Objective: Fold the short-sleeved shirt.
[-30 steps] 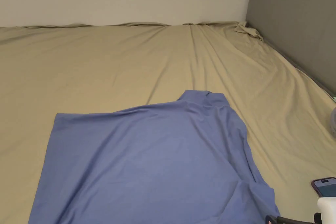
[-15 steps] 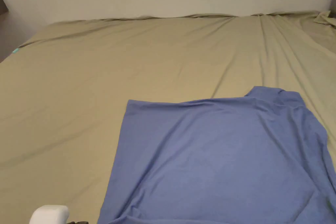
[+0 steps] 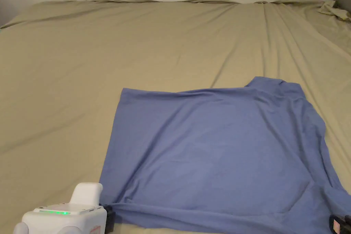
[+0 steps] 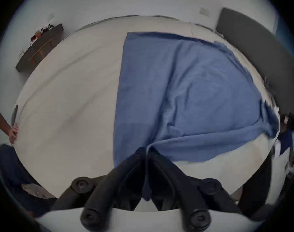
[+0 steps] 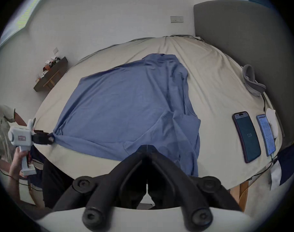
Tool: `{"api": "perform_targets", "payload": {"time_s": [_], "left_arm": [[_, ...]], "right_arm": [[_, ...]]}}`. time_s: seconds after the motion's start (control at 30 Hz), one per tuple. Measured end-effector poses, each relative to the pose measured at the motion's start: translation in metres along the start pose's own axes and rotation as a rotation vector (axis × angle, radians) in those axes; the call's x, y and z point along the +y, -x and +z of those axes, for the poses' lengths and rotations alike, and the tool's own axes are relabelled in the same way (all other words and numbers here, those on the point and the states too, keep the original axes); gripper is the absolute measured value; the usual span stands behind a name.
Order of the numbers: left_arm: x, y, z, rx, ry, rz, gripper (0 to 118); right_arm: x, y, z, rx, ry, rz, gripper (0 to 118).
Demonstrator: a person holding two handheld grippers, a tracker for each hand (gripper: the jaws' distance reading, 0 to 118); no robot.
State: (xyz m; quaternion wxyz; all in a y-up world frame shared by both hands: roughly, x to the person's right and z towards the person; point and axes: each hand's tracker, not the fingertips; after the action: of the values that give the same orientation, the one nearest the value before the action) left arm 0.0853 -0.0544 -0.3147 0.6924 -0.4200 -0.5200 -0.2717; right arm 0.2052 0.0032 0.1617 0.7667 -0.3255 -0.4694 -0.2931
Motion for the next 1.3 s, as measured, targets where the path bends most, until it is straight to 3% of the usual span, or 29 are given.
{"api": "perform_targets", "payload": {"time_s": [0.07,0.13,0.17,0.27,0.43,0.53,0.57,0.6,0.63,0.67,0.7,0.77,0.9,1.03,1.3], "left_arm": [[0.009,-0.006,0.007,-0.029,0.033,-0.015,0],[0.009,-0.01,0.01,0.015,-0.011,-0.05,0],[0.012,-0.011,0.014,0.001,-0.004,-0.037,0],[0.011,-0.01,0.018,-0.004,-0.02,-0.022,0],[0.007,-0.012,0.019,-0.006,-0.013,-0.001,0],[0.001,-0.017,0.012,0.006,0.008,-0.001,0],[0.001,-0.019,0.011,0.005,0.017,0.001,0],[0.001,-0.022,0.011,0.006,0.021,0.002,0],[-0.001,-0.022,0.009,0.009,0.024,0.004,0],[-0.002,-0.022,0.007,0.002,0.028,0.009,0],[-0.001,-0.024,0.008,0.002,0.029,0.011,0],[0.001,-0.031,0.014,0.01,0.02,0.013,0],[0.019,-0.037,0.032,-0.003,-0.023,0.029,0],[0.063,-0.038,0.042,0.011,-0.074,0.017,0],[0.164,-0.033,-0.042,0.079,-0.032,-0.073,0]], "right_arm": [[0.002,-0.002,-0.003,0.004,0.021,0.002,5],[0.003,-0.004,-0.007,0.006,0.057,-0.012,98],[0.003,-0.006,-0.008,-0.013,0.077,-0.019,118],[-0.006,-0.02,-0.014,-0.053,0.06,0.001,118],[-0.029,-0.056,-0.042,-0.084,0.155,-0.105,118],[-0.029,-0.062,-0.062,-0.102,0.191,-0.114,114],[-0.03,-0.065,-0.071,-0.1,0.202,-0.113,96],[-0.029,-0.066,-0.079,-0.09,0.213,-0.116,36],[-0.03,-0.067,-0.084,-0.083,0.223,-0.14,12],[-0.033,-0.068,-0.085,-0.05,0.187,-0.195,12],[-0.034,-0.068,-0.082,-0.061,0.188,-0.192,12],[-0.032,-0.061,-0.069,-0.078,0.162,-0.14,12],[-0.014,-0.052,-0.04,-0.063,0.072,-0.151,11],[0.035,-0.043,-0.031,-0.07,0.019,-0.083,11],[0.145,-0.051,-0.122,-0.07,0.029,-0.02,11]]}}
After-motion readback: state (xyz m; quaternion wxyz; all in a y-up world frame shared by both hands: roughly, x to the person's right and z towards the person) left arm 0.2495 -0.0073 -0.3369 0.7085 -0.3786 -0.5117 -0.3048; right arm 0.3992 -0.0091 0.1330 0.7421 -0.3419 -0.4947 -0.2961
